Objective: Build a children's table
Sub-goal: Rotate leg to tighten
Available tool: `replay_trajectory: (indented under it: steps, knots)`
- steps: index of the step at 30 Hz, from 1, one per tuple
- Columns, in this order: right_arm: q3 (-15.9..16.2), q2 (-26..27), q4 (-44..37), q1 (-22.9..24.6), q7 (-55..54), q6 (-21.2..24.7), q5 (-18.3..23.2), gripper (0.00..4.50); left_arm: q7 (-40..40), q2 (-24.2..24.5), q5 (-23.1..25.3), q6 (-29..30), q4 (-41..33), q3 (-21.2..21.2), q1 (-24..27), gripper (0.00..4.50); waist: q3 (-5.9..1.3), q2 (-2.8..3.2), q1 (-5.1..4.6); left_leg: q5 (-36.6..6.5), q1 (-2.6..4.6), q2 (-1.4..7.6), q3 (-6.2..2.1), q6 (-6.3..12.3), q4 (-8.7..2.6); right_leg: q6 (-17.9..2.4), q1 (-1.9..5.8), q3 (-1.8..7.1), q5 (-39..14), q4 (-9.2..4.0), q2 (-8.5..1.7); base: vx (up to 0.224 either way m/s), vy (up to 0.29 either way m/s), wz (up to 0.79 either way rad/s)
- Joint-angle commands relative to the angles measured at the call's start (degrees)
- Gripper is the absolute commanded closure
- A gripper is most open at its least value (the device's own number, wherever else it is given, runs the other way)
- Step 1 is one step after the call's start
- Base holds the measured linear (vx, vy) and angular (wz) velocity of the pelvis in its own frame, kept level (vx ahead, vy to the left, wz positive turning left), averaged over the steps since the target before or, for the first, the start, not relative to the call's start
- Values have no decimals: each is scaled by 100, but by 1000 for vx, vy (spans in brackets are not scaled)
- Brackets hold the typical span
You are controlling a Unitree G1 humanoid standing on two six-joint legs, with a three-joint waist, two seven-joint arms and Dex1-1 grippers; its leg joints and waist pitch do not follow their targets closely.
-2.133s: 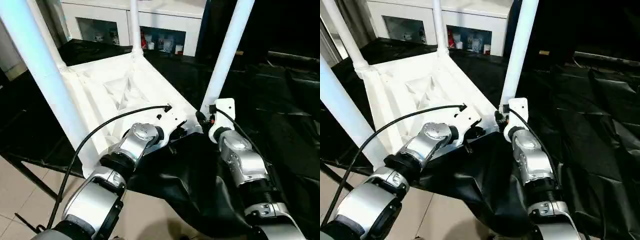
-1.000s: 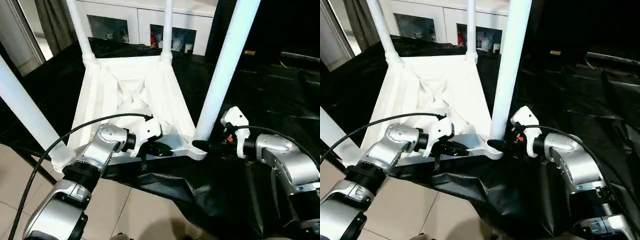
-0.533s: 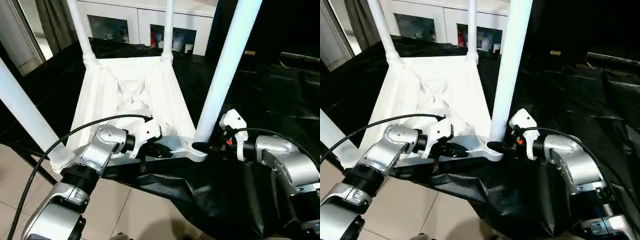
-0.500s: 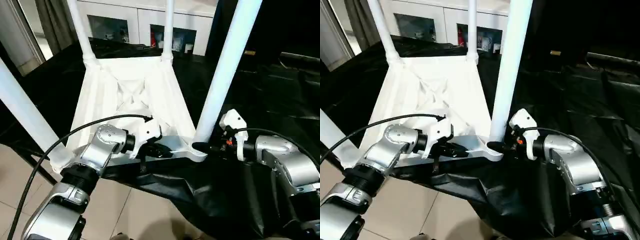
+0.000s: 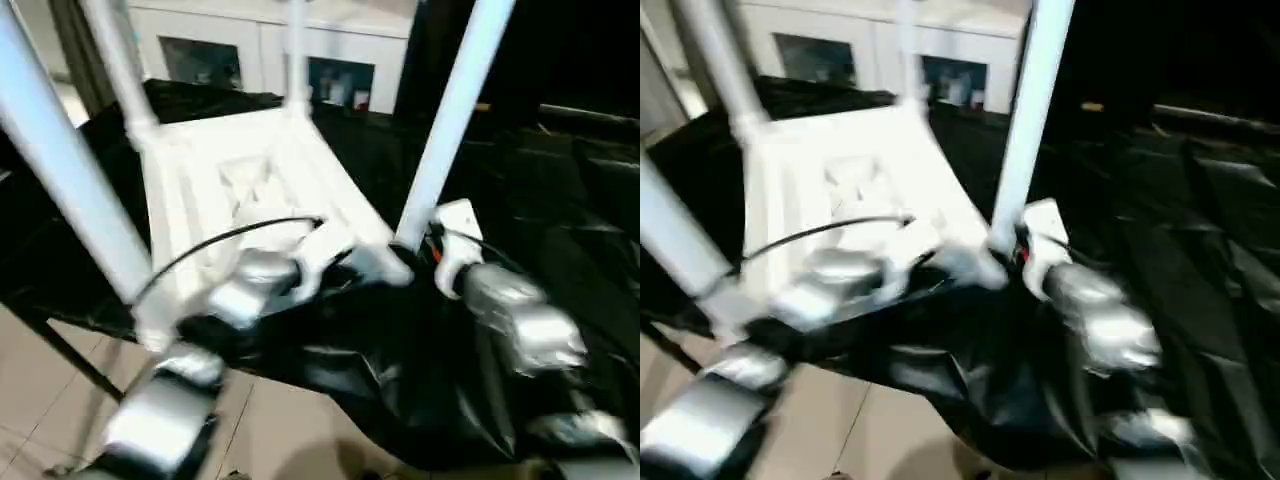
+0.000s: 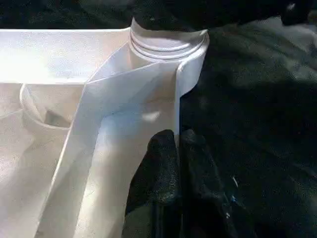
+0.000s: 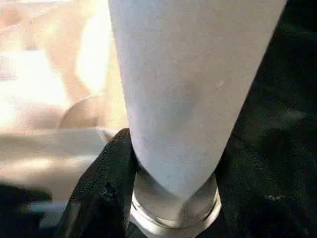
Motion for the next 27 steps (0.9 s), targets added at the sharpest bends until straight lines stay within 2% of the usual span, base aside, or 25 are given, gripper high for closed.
replay_trajectory:
  steps: [1,5,6,8,9,11,14,17,19,20,21,22,23,27]
  knots:
    - [119,418,539,-16,-403,23,-75,256,659,-228,17,-169,168,202,-387,450,-489,-43,39,-571,-45,34,-3,358,-355,-741,398,269,-1848,-402,-315,0,0,0]
    - [157,599,647,-113,-416,-186,-126,256,746,-321,80,-333,385,175,-529,450,-479,-40,43,-651,-32,48,3,452,-364,-856,406,273,-1658,-392,-304,0,0,0]
    - [150,620,634,-120,-422,-229,-128,221,741,-326,81,-371,441,174,-559,450,-465,-42,39,-751,-22,51,4,453,-373,-852,403,266,-1749,-413,-304,0,0,0]
    - [90,584,546,-115,-332,-343,-64,186,614,-283,66,-441,448,161,-552,450,-459,-39,36,-882,-7,45,6,437,-374,-806,406,264,-1945,-440,-310,0,0,0]
    - [65,564,516,-117,-295,-393,-44,186,564,-266,53,-475,455,159,-549,450,-456,-43,37,-895,-8,47,4,436,-377,-792,409,261,-1982,-440,-309,0,0,0]
    - [-27,507,471,-131,-181,-400,37,158,361,-246,-25,-601,460,186,-526,450,-460,-43,32,-887,-21,43,-1,457,-378,-747,417,257,-2028,-453,-311,0,0,0]
    - [-12,296,320,-102,132,-377,73,143,107,-203,-115,-719,449,232,-485,450,-477,-43,27,-783,-26,57,-4,511,-369,-844,430,268,-1759,-402,-310,0,0,0]
    - [248,-362,-359,179,1278,-1,237,124,-267,-8,-125,-871,362,196,-364,450,-473,-40,56,-677,-38,62,-1,672,-360,-954,452,277,-1404,-363,-288,0,0,0]
    - [352,-780,-738,364,1842,142,301,113,-570,104,-191,-985,276,198,-296,450,-470,-57,79,-716,-33,67,4,724,-354,-968,454,278,-1441,-370,-301,0,0,0]
    - [344,-975,-860,426,2052,183,345,113,-783,175,-224,-1053,192,173,-240,450,-470,-41,101,-708,-36,67,-1,724,-355,-942,465,274,-1498,-373,-307,0,0,0]
    - [336,-1104,-936,465,2189,212,376,113,-925,223,-244,-1099,135,155,-202,450,-464,-62,90,-754,-43,68,1,728,-354,-921,463,271,-1599,-389,-308,0,0,0]
    - [330,-1298,-1037,521,2391,222,409,113,-1232,301,-306,-1166,4,121,-122,450,-464,-46,97,-772,-40,64,2,719,-354,-915,467,268,-1655,-396,-312,0,0,0]
    - [326,-1392,-1085,547,2497,226,423,113,-1392,336,-332,-1203,-56,111,-83,450,-462,-55,99,-771,-40,72,2,714,-353,-917,465,270,-1687,-397,-316,0,0,0]
    - [354,-1841,-1421,699,3080,334,568,113,-2593,621,-565,-1075,-622,-63,200,450,-453,-28,163,-767,-17,96,11,662,-359,-909,424,288,-1920,-405,-325,0,0,0]
